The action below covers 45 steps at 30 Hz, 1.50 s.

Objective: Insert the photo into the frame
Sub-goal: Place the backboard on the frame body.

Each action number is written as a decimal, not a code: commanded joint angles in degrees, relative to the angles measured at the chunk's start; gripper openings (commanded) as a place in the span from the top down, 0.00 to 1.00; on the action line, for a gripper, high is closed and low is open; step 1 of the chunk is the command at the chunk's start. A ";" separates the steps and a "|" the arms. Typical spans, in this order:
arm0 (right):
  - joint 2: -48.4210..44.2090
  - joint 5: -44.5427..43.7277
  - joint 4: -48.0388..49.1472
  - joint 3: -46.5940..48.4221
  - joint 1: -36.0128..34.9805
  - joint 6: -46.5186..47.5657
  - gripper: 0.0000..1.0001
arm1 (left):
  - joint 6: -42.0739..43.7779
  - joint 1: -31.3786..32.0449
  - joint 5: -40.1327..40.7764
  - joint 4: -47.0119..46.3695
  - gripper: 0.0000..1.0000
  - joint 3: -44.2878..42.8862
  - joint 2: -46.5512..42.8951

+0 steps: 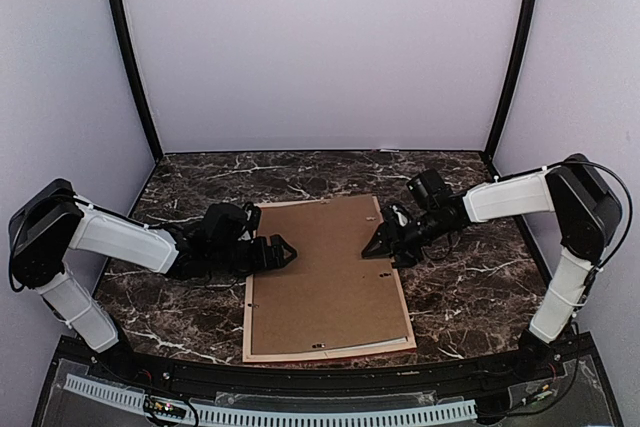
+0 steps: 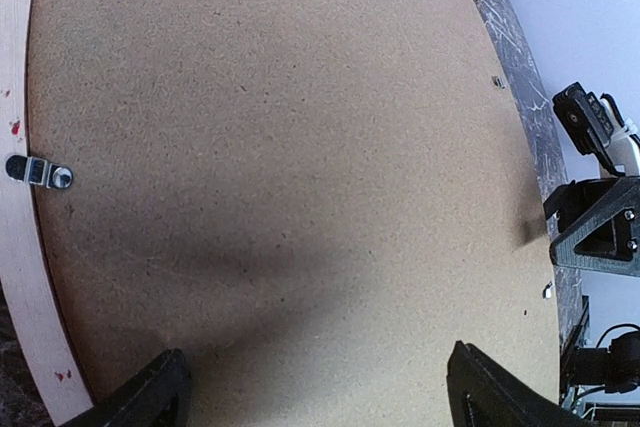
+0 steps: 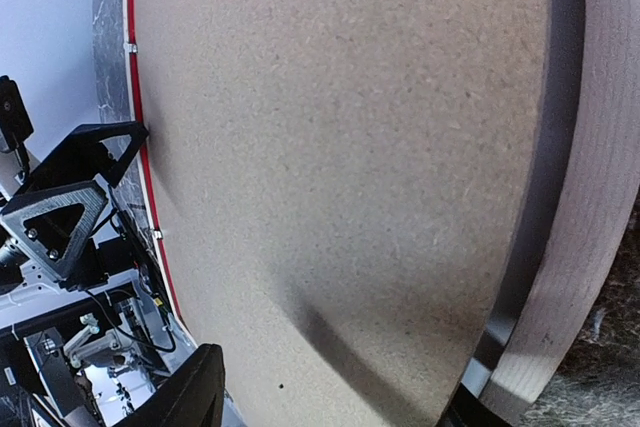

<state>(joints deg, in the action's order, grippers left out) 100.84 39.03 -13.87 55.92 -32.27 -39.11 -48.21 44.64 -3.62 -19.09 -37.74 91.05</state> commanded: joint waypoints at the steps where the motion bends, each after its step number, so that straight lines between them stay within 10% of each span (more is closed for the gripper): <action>1: -1.52 -1.58 -1.03 2.27 -0.26 2.09 0.39 | 0.10 0.23 0.96 8.55 0.08 2.17 0.54; 45: -4.07 -24.53 -12.18 5.75 0.00 12.14 0.40 | 4.33 0.24 2.84 12.72 0.07 -1.35 -6.94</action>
<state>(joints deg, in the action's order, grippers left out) 97.69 17.89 -26.98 61.17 -32.29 -28.56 -46.44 44.64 -2.31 -12.84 -38.15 88.66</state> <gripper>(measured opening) 0.603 0.930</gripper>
